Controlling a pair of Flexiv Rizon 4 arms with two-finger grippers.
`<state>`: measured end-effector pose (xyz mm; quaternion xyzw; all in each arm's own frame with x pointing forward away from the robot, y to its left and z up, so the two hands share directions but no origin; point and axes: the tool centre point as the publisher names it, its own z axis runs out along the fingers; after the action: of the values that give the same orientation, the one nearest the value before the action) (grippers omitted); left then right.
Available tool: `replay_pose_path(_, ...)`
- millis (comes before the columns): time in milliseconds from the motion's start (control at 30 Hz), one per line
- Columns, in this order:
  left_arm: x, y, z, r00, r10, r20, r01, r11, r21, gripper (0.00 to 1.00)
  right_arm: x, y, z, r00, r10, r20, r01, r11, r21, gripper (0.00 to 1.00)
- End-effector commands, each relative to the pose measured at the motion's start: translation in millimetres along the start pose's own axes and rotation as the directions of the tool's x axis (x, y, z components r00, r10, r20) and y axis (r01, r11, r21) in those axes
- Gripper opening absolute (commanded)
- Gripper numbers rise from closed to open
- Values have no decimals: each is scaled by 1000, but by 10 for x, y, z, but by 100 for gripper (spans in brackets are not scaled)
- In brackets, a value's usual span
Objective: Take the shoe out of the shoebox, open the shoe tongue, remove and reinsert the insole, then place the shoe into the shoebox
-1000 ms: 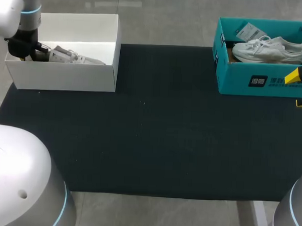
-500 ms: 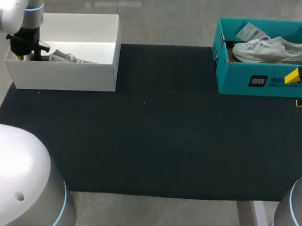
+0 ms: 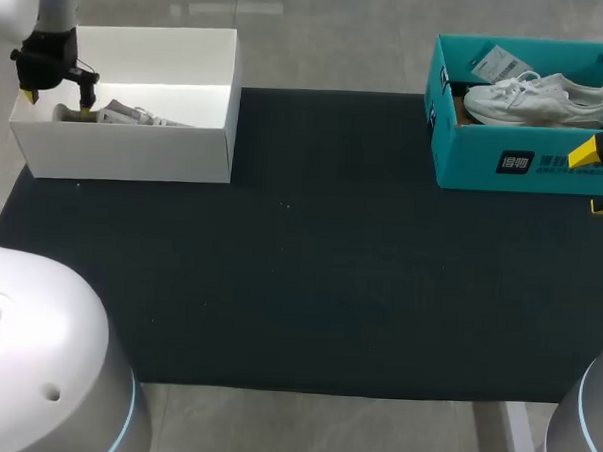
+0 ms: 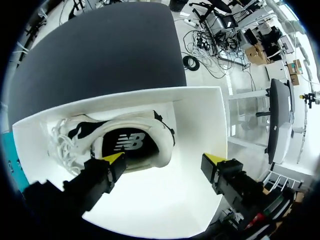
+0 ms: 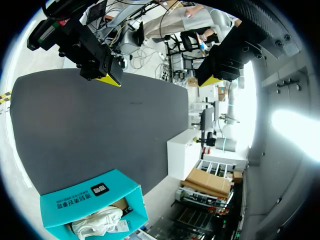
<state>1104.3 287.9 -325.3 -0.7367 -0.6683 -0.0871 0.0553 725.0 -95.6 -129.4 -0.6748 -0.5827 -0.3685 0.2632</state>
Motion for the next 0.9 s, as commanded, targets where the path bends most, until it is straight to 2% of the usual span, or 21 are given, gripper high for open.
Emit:
replay_pose_path(33, -48, -65, -319, 999, -37, -7, 37, 999, 0, 100, -1, -8, 3, 1000, 1, 3, -1, 1000, -1, 100)
replay_pose_path(267, -41, -29, -793, 988, -155, 5, 154, 987, 45, 100, -1, -8, 3, 1000, 1, 3, -1, 1000, -1, 100)
replay_pose_path(333, -27, -35, -915, 984, -181, 7, 180, 983, 37, 100, -1, -8, 3, 1000, 1, 3, -1, 1000, -1, 100)
replay_pose_path(633, 68, -41, -1456, 957, -274, 96, 269, 961, 57, 100, -1, -8, 3, 1000, 1, 3, -1, 1000, -1, 100)
replay_pose_path(900, 198, -43, -1953, 937, -337, 95, 329, 940, 88, 100, -1, -8, 3, 1000, 1, 3, -1, 1000, -1, 100)
